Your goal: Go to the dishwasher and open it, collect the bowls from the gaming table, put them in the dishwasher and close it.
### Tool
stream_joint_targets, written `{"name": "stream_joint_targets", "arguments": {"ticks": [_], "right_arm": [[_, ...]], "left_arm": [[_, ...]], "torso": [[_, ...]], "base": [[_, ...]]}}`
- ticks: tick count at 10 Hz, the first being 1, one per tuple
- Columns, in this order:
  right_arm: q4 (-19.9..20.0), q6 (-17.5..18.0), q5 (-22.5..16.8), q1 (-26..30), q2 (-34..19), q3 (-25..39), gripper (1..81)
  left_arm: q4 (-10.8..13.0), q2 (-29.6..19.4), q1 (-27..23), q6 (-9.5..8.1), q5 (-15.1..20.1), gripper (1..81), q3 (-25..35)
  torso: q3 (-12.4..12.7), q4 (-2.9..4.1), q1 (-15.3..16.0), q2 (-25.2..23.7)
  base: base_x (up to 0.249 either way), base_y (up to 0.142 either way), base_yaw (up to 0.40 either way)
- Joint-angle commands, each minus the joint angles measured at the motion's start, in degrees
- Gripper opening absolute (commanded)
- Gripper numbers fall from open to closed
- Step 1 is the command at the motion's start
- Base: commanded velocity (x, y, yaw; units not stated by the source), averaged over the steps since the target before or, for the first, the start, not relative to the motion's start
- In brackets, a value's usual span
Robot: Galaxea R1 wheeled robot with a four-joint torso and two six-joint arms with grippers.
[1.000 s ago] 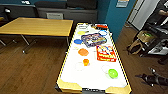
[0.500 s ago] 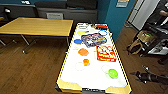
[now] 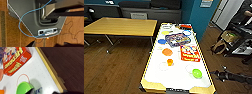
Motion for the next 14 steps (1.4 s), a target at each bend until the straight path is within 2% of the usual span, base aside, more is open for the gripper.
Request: {"name": "stream_joint_targets", "arguments": {"ticks": [1, 6, 12, 14], "right_arm": [[1.1, 0.1, -1.5, 7.2, 0.9, -3.9, 81.1], [1.9, 0.1, -1.5, 9.5, 3.8, -3.0, 81.1], [1.9, 0.1, -1.0, 8.0, 9.8, -5.0, 81.1], [1.8, 0.1, -0.5, 7.0, 10.3, -5.2, 81.1]], "left_arm": [[-0.3, -0.3, 1.0, -0.03, 4.2, 81.1, 0.3], [-0.4, -0.2, 0.9, -0.03, 4.3, 81.1, -0.1], [-0.4, -0.3, 0.9, -0.03, 4.3, 81.1, -0.1], [-0.4, -0.3, 0.9, -0.03, 4.3, 81.1, -0.1]], "torso": [[0.0, 0.00, 0.0, 0.0], [0.0, 0.00, 0.0, 0.0], [0.0, 0.00, 0.0, 0.0], [0.0, 0.00, 0.0, 0.0]], "base": [[0.000, 0.000, 0.000], [0.000, 0.000, 0.000], [0.000, 0.000, 0.000], [0.000, 0.000, 0.000]]}}
